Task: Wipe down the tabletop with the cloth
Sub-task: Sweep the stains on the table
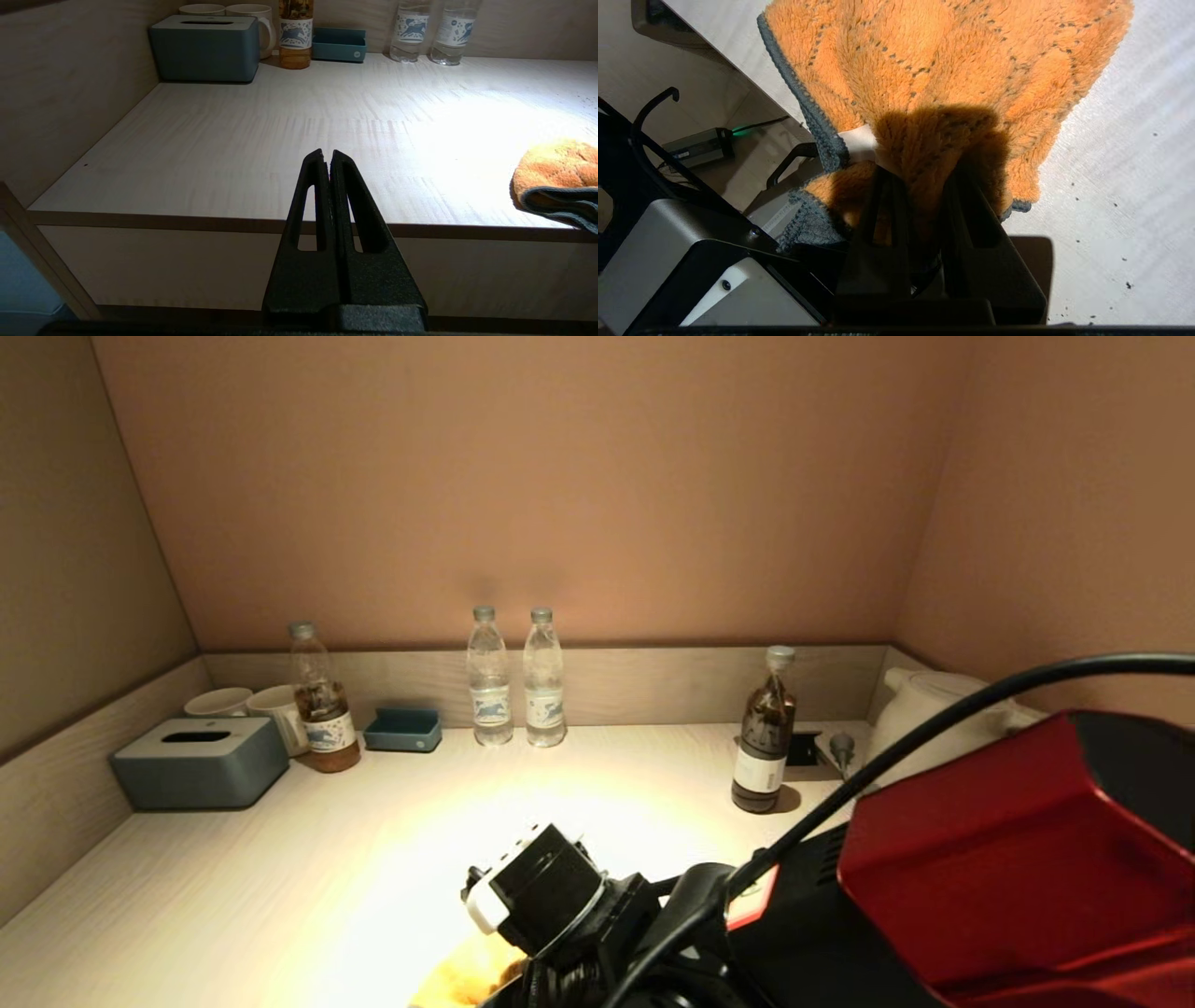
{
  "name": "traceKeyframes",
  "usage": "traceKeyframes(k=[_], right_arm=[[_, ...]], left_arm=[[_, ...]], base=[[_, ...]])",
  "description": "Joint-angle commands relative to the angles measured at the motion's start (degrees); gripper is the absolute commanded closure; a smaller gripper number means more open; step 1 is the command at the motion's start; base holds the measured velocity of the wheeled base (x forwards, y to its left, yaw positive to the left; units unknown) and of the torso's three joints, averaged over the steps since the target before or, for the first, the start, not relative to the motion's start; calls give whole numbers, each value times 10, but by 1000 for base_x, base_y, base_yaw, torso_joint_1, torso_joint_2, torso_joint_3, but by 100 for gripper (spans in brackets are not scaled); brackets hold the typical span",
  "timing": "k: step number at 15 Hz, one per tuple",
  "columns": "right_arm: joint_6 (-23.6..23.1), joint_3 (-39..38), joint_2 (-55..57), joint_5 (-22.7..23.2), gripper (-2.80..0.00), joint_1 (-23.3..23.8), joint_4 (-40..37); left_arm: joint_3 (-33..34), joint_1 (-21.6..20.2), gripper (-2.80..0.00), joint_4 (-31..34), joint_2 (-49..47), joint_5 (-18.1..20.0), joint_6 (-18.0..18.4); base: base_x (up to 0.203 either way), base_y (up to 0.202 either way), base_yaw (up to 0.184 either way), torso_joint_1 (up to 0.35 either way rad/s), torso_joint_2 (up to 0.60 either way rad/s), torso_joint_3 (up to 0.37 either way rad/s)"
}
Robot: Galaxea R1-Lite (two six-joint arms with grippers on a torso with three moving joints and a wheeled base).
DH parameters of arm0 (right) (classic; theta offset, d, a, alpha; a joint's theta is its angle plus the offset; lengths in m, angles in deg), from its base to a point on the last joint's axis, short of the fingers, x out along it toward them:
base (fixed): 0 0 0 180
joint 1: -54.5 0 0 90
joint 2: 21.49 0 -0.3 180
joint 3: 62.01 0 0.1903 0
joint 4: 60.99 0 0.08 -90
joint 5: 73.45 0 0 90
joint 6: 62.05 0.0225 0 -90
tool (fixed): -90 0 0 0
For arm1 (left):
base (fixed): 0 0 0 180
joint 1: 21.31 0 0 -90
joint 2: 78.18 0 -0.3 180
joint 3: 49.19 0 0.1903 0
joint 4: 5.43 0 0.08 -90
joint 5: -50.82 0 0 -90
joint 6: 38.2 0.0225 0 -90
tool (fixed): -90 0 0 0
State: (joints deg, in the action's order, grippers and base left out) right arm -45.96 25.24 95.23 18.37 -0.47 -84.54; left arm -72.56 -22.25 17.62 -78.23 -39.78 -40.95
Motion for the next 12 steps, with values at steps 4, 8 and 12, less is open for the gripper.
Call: traceKeyframes(k=[4,8,12], right_arm=[[-11,50,36,-2,0,-31,-28],[-8,15,25,-3,0,-51,-41],[-4,-39,-13,-7,0,-45,-38]], left_arm=[[0,0,0,0,0,0,-1],[0,0,0,0,0,0,-1],[0,0,0,0,0,0,-1]], base=[[0,0,0,0,0,0],[0,0,0,0,0,0],[0,0,0,0,0,0]])
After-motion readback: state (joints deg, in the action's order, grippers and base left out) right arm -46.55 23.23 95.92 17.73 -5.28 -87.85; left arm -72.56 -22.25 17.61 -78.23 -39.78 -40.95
